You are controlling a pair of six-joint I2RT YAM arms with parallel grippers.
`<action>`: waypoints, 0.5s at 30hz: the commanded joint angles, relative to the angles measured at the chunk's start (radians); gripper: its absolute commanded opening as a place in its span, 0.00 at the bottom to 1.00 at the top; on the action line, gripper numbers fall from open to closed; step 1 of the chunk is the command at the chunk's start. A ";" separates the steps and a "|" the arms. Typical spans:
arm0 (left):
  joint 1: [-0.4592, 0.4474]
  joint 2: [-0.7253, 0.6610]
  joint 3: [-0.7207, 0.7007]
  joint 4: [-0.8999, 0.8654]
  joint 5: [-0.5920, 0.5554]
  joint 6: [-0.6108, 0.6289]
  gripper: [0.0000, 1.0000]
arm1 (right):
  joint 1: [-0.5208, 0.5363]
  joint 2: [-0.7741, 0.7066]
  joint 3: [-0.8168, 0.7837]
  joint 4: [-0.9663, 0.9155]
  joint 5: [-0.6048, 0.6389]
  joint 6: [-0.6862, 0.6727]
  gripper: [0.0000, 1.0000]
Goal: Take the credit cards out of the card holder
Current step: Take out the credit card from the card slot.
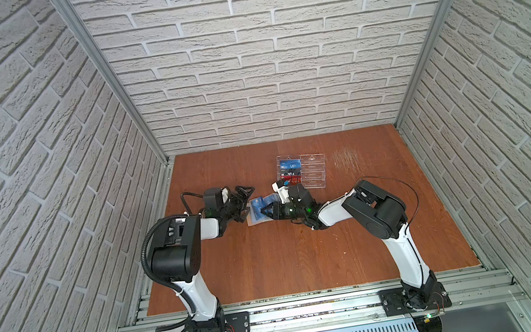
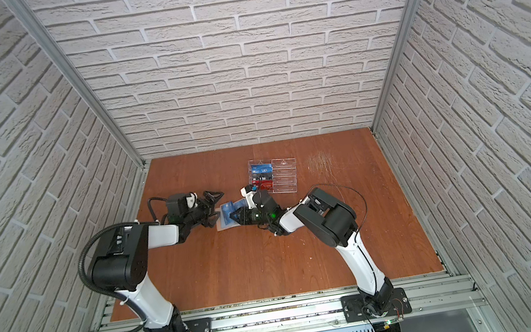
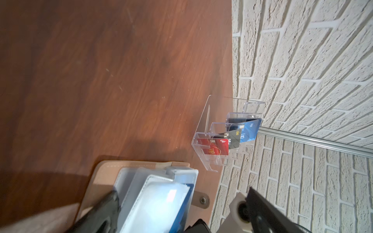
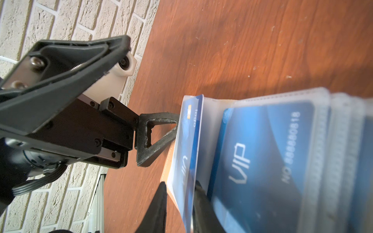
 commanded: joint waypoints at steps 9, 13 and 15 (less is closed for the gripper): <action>0.003 0.029 -0.024 -0.017 0.000 0.004 0.98 | -0.010 -0.067 -0.031 0.031 -0.005 -0.017 0.17; 0.002 0.029 -0.024 -0.018 0.000 0.003 0.98 | -0.012 -0.067 -0.029 0.030 -0.008 -0.018 0.14; 0.002 0.029 -0.021 -0.018 0.000 0.003 0.98 | -0.013 -0.067 -0.028 0.028 -0.009 -0.018 0.12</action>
